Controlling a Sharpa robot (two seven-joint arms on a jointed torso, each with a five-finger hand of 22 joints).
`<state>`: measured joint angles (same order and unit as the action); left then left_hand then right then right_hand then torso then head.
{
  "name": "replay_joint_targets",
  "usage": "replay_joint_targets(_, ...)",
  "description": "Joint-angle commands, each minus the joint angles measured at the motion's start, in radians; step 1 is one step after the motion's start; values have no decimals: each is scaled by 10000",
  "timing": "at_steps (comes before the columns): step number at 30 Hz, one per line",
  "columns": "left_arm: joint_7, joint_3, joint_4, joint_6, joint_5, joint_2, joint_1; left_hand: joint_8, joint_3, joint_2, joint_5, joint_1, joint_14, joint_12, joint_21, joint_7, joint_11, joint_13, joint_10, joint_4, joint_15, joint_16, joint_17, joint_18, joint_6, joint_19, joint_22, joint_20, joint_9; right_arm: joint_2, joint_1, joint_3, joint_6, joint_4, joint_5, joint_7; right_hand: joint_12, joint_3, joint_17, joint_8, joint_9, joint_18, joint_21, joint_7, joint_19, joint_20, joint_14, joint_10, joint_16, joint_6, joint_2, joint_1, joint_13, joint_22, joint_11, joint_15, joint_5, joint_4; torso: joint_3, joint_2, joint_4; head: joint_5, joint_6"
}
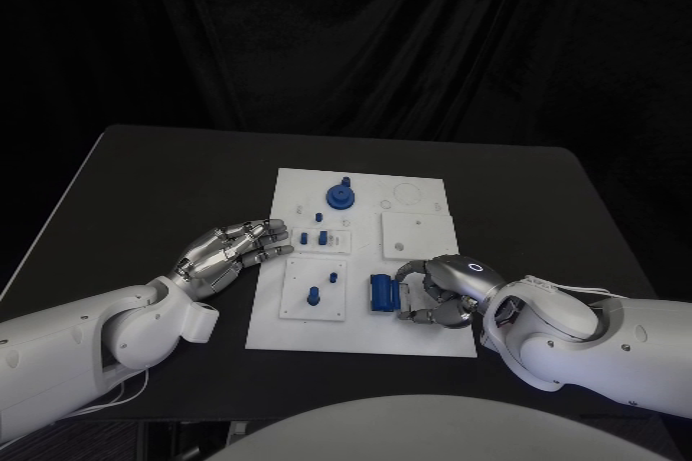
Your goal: Assemble the parts on the task board
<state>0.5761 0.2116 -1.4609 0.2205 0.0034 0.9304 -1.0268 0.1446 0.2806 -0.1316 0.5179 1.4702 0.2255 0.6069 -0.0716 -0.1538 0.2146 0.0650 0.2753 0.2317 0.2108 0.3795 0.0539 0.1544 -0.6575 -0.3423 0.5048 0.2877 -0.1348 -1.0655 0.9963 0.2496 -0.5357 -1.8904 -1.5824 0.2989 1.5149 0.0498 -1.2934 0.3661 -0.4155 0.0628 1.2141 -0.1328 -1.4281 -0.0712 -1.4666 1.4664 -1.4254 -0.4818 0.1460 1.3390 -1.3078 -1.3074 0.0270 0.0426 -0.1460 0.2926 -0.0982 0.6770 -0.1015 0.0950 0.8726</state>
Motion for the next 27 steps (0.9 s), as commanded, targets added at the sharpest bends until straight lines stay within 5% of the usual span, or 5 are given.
replay_joint_targets(1, 119, -9, -16, 69, 42, -11, 18, 69, 52, -44, 54, 36, 52, 59, -39, -25, 20, 14, 56, -7, 25, 40, 13, -105, -56, -45, 16, -2, 9, 17, -43, 0, -247, 17, -351, 521, -45, 36, 86, 170, 8, 176, -130, -15, 98, -3, -230, -14, 69, 181, -122, 169, -1520, -1545, 73, -73, -123, -5, 4, 7, 6, 0, 0)
replay_joint_targets(15, -3, -9, 13, 84, 42, -28, 36, 69, 59, -43, 50, 27, 25, 61, -34, -32, 26, 14, 64, -4, 23, 5, 6, -105, -51, -24, -17, -3, 11, 115, -56, -1, -432, 15, -491, 582, -106, 43, 315, 983, 42, 216, -366, -10, 171, -26, -146, -155, 196, 411, -414, -177, -1386, -1494, 77, -86, -721, -12, -4, -6, -30, 46, 0)
replay_joint_targets(23, -57, -9, 20, 92, 42, -35, 45, 68, 61, -41, 48, 23, 24, 60, -32, -36, 26, 13, 65, -3, 23, 5, 6, -105, -48, -17, -27, -3, 12, 144, -59, -1, -306, -63, -379, 488, -112, -20, 332, 1315, 85, 217, -387, 5, 160, -20, -146, -173, 201, 383, -437, -447, -1363, -1496, 67, -77, -666, -15, -8, -6, -24, 43, 0)
replay_joint_targets(27, -67, -9, 26, 99, 42, -44, 49, 68, 63, -41, 45, 20, 20, 60, -31, -38, 28, 13, 65, -1, 23, 3, 5, -106, -45, -14, -31, -3, 13, 165, -61, -2, -327, -74, -292, 402, -103, 50, 320, 1690, 123, 213, -383, 25, 135, -11, -157, -167, 187, 245, -574, -319, -1365, -1506, 50, -66, -1187, -66, -6, -5, -23, 50, 0)
